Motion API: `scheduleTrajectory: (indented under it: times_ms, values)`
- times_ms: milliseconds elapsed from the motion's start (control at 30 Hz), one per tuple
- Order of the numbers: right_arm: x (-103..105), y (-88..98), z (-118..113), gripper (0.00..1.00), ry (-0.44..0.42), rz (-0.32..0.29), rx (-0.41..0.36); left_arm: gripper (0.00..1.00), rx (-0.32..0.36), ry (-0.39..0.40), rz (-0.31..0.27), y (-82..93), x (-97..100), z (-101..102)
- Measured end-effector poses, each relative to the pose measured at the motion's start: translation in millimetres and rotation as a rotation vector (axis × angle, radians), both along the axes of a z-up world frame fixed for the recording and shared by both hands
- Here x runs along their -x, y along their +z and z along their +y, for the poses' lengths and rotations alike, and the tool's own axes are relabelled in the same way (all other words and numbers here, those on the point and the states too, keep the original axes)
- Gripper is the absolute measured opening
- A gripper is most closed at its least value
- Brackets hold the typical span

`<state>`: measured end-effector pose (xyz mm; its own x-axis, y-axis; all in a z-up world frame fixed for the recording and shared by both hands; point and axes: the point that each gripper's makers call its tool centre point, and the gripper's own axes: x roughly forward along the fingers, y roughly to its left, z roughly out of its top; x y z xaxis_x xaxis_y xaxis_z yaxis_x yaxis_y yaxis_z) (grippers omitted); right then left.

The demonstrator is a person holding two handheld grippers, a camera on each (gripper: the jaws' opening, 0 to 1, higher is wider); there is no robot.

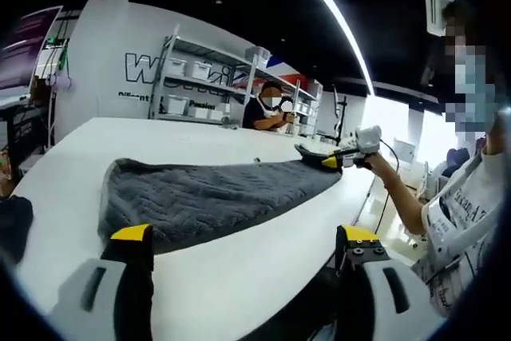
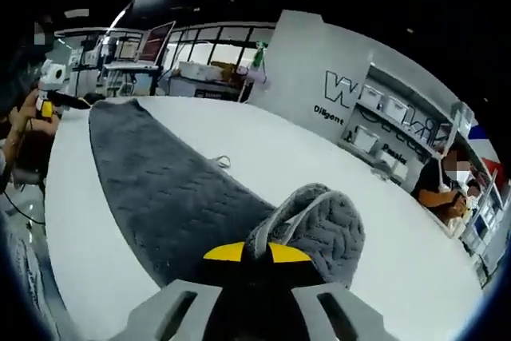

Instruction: Fold the towel on the table until its edges align and the towel forms a compact rectangular stack.

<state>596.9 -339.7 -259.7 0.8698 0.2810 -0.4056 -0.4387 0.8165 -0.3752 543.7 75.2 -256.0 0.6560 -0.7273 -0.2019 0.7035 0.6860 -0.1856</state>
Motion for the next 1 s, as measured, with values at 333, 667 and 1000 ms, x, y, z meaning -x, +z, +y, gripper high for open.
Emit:
scheduleTrajectory:
  times_ms: [333,667,1000]
  values:
    - [5.8,6.1,-17.3,0.32,-0.074,-0.081,0.01,0.99,0.011,-0.016,0.001,1.0,-0.4,-9.5]
    - [3.6,-11.2,-1.3,0.29,-0.099,-0.021,-0.152,0.99,0.01,-0.014,0.003,1.2,0.2,-10.9]
    - [-3.7,-13.0,8.5,0.06,-0.065,-0.057,-0.022,0.99,0.006,-0.021,-0.001,1.7,1.2,-11.6]
